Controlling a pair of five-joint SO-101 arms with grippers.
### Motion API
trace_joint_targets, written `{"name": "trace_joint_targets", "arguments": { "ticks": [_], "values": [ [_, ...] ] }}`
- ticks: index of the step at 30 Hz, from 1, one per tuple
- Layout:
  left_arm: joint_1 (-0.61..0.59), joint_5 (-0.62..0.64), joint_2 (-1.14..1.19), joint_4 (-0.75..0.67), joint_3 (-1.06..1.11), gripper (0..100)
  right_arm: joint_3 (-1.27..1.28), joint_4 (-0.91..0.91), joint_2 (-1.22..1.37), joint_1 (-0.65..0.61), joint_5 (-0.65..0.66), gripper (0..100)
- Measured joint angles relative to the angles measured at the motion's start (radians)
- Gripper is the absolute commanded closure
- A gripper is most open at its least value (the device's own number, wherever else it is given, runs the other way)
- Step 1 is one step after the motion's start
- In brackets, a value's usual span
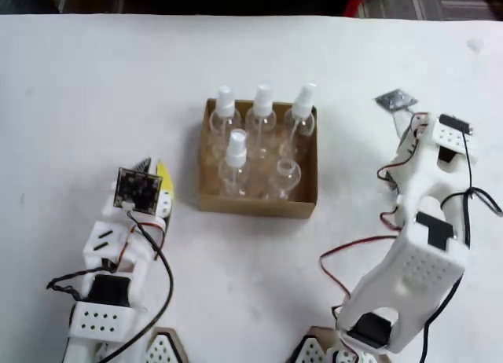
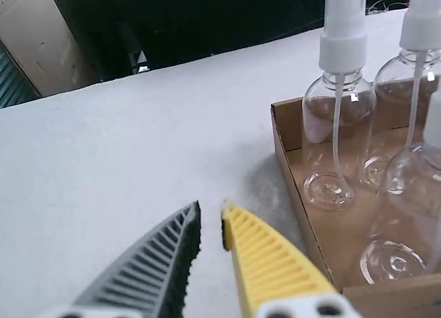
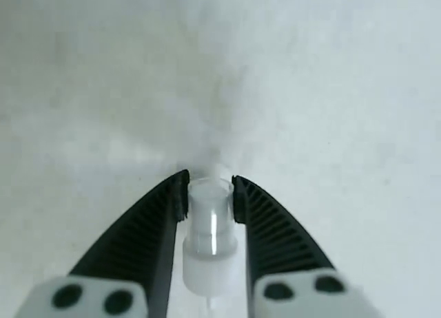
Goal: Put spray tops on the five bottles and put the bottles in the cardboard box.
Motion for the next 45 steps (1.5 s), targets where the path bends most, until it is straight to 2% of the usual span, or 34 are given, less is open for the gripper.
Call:
{"name": "trace_joint_targets", "arguments": {
  "ticks": [9,12,18,20,28,37,41,45],
  "values": [
    [0.000,0.000,0.000,0.000,0.000,94,0.000,0.160,-0.385,-0.089,-0.017,98.3],
    [0.000,0.000,0.000,0.000,0.000,94,0.000,0.173,-0.534,-0.146,-0.149,98.3],
    [0.000,0.000,0.000,0.000,0.000,94,0.002,0.173,-0.842,-0.239,-0.525,98.3],
    [0.000,0.000,0.000,0.000,0.000,94,0.002,0.173,-0.919,-0.275,-0.580,98.3],
    [0.000,0.000,0.000,0.000,0.000,94,0.002,0.080,-1.063,-0.470,-0.601,98.3],
    [0.000,0.000,0.000,0.000,0.000,94,0.054,-0.058,-1.158,-0.818,-0.601,98.3],
    [0.000,0.000,0.000,0.000,0.000,94,0.212,-0.210,-1.218,-0.852,-0.606,98.3],
    [0.000,0.000,0.000,0.000,0.000,94,0.479,-0.477,-1.313,-0.848,-0.611,98.3]
  ]
}}
